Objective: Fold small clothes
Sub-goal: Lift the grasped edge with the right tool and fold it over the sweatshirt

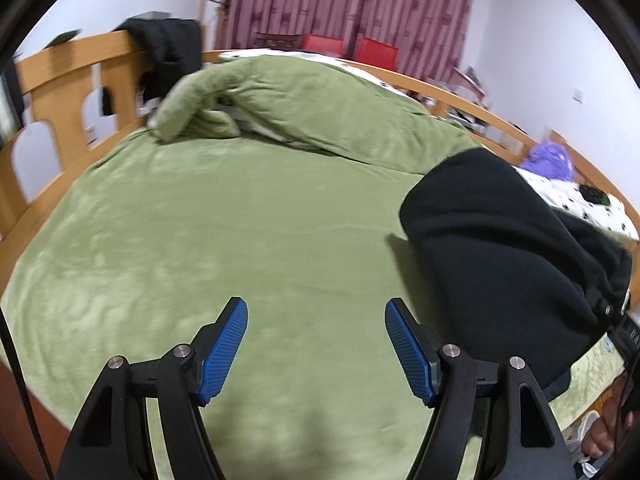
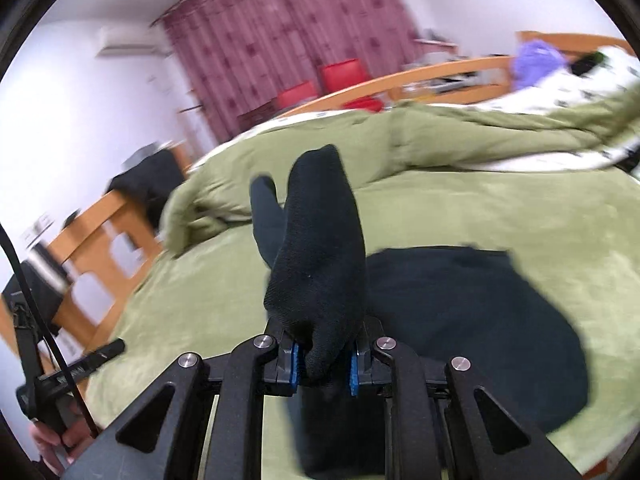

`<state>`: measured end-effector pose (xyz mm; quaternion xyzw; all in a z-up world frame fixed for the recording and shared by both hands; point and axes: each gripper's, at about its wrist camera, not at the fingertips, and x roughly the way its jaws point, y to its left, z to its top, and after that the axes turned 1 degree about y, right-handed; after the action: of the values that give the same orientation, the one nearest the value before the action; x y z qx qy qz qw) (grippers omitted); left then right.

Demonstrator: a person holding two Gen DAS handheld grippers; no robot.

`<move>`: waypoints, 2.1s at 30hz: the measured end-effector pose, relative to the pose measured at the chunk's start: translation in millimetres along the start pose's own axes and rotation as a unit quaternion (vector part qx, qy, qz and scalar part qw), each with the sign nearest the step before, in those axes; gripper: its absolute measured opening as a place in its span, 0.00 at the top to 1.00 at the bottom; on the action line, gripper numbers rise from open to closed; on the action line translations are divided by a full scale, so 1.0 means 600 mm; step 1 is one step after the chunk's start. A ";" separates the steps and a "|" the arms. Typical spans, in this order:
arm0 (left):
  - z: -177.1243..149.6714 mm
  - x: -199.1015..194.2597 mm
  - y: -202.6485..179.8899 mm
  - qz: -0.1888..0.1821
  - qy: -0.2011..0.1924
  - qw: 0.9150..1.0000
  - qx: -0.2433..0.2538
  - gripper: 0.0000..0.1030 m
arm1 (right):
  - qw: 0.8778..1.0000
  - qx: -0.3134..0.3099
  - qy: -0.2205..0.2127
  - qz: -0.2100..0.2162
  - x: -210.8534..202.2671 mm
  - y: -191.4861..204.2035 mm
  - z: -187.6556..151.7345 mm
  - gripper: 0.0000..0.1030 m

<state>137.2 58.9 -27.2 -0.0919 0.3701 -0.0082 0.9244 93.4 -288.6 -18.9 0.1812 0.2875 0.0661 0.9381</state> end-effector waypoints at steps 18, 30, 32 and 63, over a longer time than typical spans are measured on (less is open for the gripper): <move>-0.063 0.126 -0.289 -0.061 0.060 0.992 0.096 0.32 | 0.992 -0.022 0.077 -0.101 -0.022 -0.283 -0.096 0.61; -0.070 0.154 -0.296 -0.075 0.074 0.991 0.077 0.32 | 0.987 -0.112 0.057 -0.105 -0.002 -0.246 -0.046 0.46; -0.068 0.154 -0.295 -0.073 0.071 0.992 0.078 0.32 | 0.985 -0.098 0.088 -0.112 0.044 -0.256 -0.051 0.47; -0.098 0.138 -0.306 -0.097 0.076 0.987 0.106 0.32 | 0.986 -0.040 0.116 -0.117 0.042 -0.329 -0.079 0.77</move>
<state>166.9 -138.1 -93.2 -0.0284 0.4257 -0.1441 0.8929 91.3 -451.4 -143.0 0.0993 0.4103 -0.0122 0.9064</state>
